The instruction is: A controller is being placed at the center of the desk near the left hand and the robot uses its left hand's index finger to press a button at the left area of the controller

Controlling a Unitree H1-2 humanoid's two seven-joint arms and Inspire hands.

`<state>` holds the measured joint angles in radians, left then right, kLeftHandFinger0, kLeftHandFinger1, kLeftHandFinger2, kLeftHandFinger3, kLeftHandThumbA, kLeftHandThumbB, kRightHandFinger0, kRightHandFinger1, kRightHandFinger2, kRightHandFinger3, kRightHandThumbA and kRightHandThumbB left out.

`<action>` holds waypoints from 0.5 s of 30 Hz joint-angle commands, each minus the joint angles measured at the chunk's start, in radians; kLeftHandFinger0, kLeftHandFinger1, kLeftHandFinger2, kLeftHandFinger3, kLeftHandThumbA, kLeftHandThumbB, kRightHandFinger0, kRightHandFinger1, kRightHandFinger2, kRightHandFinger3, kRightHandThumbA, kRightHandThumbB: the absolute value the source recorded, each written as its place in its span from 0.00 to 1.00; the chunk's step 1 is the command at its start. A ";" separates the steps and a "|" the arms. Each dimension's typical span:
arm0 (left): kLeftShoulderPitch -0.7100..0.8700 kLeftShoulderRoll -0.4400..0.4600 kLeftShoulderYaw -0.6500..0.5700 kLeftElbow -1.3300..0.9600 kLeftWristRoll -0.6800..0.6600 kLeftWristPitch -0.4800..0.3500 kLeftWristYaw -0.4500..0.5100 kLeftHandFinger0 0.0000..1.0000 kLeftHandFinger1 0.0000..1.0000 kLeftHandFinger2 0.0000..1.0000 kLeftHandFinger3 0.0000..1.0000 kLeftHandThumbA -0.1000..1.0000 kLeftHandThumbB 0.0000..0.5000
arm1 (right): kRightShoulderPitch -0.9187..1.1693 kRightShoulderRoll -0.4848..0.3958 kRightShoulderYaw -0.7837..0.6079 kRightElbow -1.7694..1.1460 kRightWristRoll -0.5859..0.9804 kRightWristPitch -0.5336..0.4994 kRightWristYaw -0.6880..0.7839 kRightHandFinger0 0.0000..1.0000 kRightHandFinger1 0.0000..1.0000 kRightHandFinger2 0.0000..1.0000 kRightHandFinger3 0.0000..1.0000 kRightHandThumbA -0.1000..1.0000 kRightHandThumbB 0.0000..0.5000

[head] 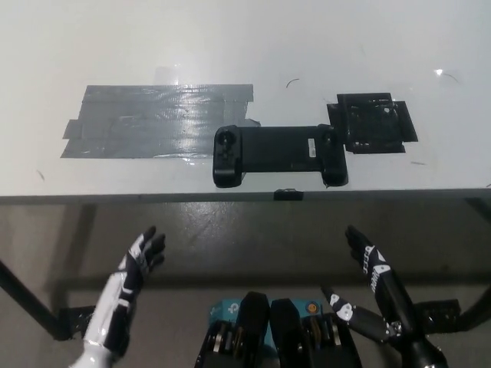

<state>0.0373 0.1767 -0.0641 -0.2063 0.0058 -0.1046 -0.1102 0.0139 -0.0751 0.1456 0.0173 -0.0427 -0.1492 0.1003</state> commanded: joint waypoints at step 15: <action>-0.434 0.166 -0.056 0.055 -0.066 0.379 -0.211 0.06 0.00 0.00 1.00 1.00 0.55 | 0.045 -0.017 -0.008 -0.051 0.006 -0.051 0.021 1.00 1.00 1.00 1.00 0.67 0.39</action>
<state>-0.3174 0.3216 -0.1074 -0.2033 -0.0132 0.1591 -0.2461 0.0556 -0.0834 0.1416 0.0043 -0.0459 -0.1494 0.1102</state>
